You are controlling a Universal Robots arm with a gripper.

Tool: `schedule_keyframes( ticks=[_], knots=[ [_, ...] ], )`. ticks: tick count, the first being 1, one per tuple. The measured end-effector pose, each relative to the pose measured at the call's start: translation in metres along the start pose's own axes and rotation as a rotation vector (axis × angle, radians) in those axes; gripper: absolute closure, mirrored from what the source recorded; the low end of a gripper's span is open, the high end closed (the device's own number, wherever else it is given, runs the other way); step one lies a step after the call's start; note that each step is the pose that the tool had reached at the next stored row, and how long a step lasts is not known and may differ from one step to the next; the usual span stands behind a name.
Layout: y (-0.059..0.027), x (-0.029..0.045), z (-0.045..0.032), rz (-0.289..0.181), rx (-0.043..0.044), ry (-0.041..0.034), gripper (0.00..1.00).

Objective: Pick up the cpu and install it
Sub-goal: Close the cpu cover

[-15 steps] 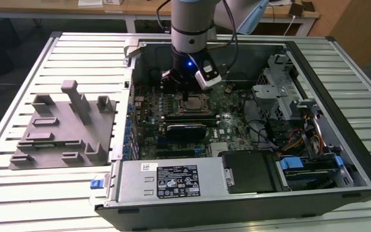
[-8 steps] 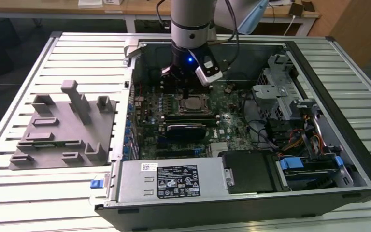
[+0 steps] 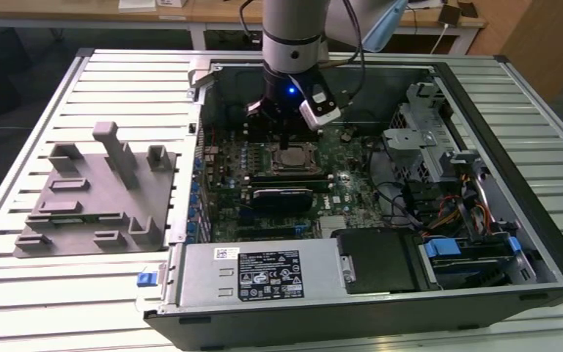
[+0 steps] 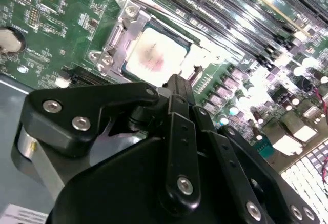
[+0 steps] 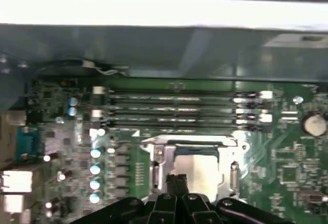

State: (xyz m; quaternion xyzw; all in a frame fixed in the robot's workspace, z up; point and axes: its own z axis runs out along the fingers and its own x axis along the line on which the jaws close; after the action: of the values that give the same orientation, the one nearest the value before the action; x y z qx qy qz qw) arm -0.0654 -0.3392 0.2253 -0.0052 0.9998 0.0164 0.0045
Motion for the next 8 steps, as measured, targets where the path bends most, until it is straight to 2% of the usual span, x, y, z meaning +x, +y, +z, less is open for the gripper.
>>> schedule_keyframes(
  ticks=[4,8],
  knots=[
    [-0.0002,-0.0141,0.0001,0.000,0.0000,0.0008,0.89],
    [-0.0002,-0.0168,-0.0004,0.000,0.0002,0.0010,0.89]
  ],
)
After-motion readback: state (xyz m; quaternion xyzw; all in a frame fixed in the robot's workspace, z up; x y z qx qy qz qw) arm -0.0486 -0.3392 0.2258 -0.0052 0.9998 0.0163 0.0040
